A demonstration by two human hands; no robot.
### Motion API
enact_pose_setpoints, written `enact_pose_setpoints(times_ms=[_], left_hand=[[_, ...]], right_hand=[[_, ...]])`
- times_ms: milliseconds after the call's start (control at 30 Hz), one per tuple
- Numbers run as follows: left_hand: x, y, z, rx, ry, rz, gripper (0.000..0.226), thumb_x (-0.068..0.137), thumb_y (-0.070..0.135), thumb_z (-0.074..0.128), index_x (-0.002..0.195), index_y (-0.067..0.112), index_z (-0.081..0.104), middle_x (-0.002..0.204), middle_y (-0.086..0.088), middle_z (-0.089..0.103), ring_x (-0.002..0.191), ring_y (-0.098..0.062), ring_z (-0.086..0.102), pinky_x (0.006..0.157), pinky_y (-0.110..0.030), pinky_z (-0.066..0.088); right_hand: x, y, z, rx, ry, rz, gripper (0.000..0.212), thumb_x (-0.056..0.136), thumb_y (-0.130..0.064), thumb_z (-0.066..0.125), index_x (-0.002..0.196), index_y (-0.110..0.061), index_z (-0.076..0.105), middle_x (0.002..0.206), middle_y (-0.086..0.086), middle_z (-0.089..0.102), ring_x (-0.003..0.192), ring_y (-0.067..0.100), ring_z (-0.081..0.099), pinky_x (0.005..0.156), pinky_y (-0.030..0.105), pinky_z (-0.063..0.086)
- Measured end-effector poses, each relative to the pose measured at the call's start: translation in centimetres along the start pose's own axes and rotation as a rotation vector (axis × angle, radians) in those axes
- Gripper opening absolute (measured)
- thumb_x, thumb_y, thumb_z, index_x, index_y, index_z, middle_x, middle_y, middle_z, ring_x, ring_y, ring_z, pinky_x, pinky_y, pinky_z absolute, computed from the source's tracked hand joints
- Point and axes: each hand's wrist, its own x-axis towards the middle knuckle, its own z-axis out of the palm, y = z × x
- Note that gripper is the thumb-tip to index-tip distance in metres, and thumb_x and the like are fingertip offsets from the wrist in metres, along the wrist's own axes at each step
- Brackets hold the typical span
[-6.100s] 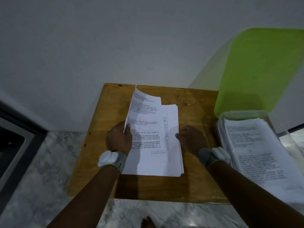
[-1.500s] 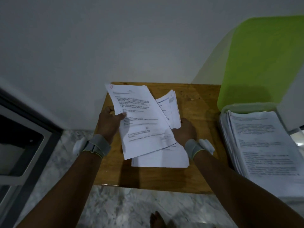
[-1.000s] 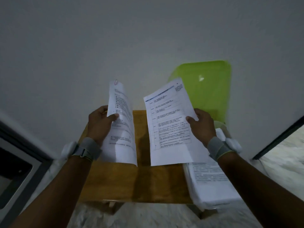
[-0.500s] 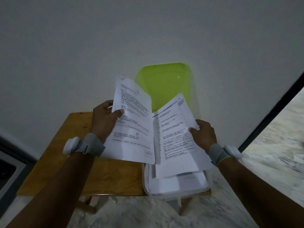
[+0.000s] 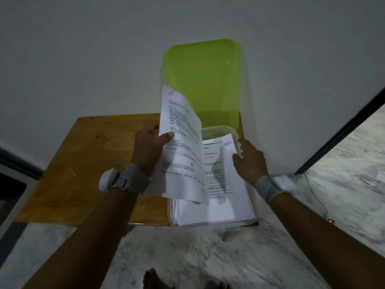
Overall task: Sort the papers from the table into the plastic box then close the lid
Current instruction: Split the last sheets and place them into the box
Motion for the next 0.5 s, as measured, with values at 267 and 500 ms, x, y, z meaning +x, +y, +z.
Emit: enact_pose_setpoints(times_ms=[267,500], left_hand=[[0.3,-6.2,3.8,-0.003,0.041,-0.173,0.025,0.084,-0.002,0.065,0.107,0.006,0.068,0.107,-0.010,0.071,0.095,-0.028,0.069,0.080,-0.034,0.061],[-0.9,-10.9,4.9,0.758,0.024,-0.287,0.042,0.081,0.009,0.063,0.123,0.007,0.059,0.123,-0.015,0.064,0.112,-0.033,0.060,0.094,-0.038,0.051]], right_hand=[[1.0,2.4,-3.0,0.108,0.086,-0.002,0.038,0.088,-0.019,0.062,0.126,-0.021,0.058,0.128,0.007,0.064,0.112,0.027,0.063,0.097,0.043,0.052],[2.6,3.6,-2.2,0.102,0.054,0.029,0.038,0.086,-0.023,0.064,0.124,-0.024,0.059,0.127,0.003,0.064,0.109,0.025,0.063,0.097,0.041,0.052]])
